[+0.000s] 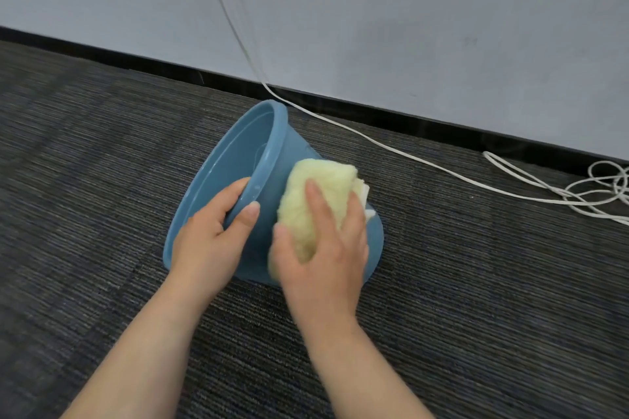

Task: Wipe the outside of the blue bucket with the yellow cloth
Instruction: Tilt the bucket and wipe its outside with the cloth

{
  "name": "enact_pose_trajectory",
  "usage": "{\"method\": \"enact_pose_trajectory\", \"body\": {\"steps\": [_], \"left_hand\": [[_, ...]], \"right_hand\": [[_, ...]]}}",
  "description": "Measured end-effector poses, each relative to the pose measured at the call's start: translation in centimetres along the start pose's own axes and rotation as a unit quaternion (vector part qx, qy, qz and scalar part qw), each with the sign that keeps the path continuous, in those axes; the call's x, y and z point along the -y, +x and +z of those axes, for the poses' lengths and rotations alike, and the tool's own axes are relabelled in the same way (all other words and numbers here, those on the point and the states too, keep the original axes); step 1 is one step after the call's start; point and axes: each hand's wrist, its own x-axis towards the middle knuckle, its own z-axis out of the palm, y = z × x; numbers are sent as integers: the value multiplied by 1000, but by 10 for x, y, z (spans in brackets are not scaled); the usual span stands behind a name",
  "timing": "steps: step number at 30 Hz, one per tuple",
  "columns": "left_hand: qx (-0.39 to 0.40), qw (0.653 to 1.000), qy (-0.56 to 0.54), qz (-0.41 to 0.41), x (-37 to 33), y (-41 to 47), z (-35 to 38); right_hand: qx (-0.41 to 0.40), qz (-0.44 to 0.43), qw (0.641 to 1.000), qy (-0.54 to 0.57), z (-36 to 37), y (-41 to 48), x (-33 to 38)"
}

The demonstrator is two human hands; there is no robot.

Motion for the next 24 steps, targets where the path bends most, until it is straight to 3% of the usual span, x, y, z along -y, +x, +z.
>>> {"method": "enact_pose_trajectory", "body": {"steps": [1, 3, 9, 18, 21, 24], "left_hand": [[0, 1000, -10, -3, 2, 0, -1], [9, 1000, -15, -6, 4, 0, -1], [11, 1000, -26, -11, 8, 3, -3], [-12, 999, -25, 16, 16, 1, -7], [-23, 998, -51, 21, 16, -1, -9], [-17, 999, -42, 22, 17, -1, -9]], "right_hand": [[-6, -12, 1000, -14, 1, 0, 1], [19, 47, 999, 5, -2, 10, -9], [107, 131, 974, 152, -3, 18, -16], [64, 1, 993, 97, 9, 1, -4], [62, 75, 990, 102, 3, 13, -32], [29, 231, 965, 125, -8, 30, -59]]}}
